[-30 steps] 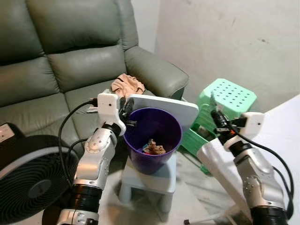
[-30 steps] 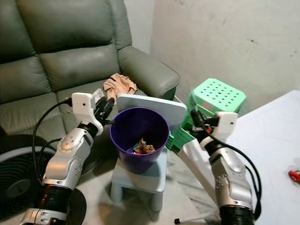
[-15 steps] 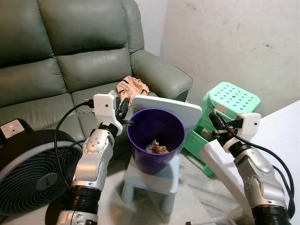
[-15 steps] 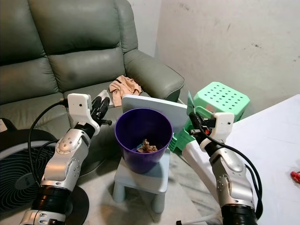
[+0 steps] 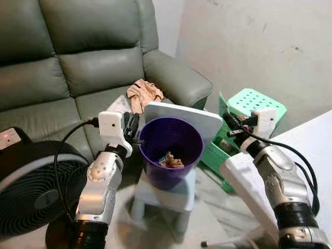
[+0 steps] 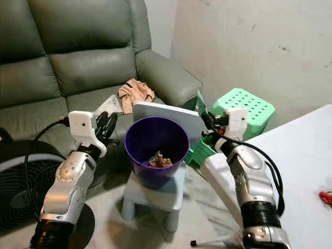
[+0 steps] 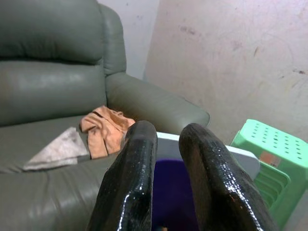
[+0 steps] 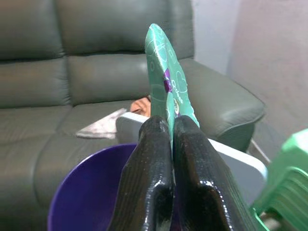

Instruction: Picking trash to rubbish bin

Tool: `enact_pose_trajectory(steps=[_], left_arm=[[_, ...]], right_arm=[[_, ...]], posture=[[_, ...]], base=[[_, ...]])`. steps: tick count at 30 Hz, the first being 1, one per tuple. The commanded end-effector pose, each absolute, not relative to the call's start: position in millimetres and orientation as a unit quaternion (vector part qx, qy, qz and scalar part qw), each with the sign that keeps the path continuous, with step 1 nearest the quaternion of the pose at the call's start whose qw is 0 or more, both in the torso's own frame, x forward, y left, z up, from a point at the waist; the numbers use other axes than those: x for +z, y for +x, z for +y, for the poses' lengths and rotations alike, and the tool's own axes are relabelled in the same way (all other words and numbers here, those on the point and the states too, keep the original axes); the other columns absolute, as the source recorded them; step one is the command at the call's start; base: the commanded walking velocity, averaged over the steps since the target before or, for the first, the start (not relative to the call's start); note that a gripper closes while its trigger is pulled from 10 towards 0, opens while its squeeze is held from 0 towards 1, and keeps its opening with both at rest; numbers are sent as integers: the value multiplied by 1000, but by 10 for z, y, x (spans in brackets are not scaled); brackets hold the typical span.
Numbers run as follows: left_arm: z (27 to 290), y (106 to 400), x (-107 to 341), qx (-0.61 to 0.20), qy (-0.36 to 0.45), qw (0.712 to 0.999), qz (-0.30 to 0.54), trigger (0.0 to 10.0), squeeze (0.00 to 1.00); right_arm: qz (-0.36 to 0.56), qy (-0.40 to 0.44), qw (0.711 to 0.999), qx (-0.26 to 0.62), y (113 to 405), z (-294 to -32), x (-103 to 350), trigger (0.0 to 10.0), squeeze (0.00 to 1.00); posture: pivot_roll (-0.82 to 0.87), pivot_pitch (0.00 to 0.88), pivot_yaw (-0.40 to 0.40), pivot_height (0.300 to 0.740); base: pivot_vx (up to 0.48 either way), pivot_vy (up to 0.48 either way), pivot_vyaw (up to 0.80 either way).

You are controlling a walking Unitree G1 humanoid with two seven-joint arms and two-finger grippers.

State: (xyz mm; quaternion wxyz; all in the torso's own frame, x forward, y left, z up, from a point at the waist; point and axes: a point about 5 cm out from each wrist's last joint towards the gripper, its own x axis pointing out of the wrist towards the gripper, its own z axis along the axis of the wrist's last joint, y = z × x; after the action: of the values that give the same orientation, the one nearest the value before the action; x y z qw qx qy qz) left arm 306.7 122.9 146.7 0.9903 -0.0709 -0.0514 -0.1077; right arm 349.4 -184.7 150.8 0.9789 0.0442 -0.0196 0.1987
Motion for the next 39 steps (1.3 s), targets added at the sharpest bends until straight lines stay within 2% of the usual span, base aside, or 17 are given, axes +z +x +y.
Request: enact_pose_trajectory(steps=[1,22,33,34,35,36,38,39], left_arm=[[1192,3011,1500,-118,-79,988,-55,10000,0],[894,2533,1510,-152,-96,983,-39,10000,0],[921,2506,1521,-142,-94,985,-35,10000,0],[924,2505,1523,-141,-94,985,-35,10000,0],[923,2506,1524,-141,-94,985,-35,10000,0],[923,2508,1525,-141,-94,985,-35,10000,0],[923,2509,1526,-141,-94,985,-35,10000,0],[921,2515,1531,-140,-94,985,-35,10000,0]], right_arm=[[-15,35,975,217,3547,-1768,1524,10000,0],[21,18,958,287,3868,-1191,1573,10000,0],[17,17,958,285,3910,-1143,1618,10000,0],[17,24,958,285,3917,-1147,1624,10000,412],[17,27,959,282,3922,-1153,1630,10000,412],[16,29,959,281,3927,-1157,1636,10000,875],[15,30,959,280,3930,-1160,1639,10000,875],[13,33,959,282,3931,-1161,1648,10000,1000]], posture=[[206,119,-151,715],[302,215,-219,715],[318,221,-226,715],[317,215,-225,715],[317,215,-225,715],[317,213,-226,715],[317,213,-226,715],[317,213,-226,715]], base=[[0,0,0],[0,0,0],[0,0,0],[0,0,0],[0,0,0],[0,0,0],[0,0,0],[0,0,0]])
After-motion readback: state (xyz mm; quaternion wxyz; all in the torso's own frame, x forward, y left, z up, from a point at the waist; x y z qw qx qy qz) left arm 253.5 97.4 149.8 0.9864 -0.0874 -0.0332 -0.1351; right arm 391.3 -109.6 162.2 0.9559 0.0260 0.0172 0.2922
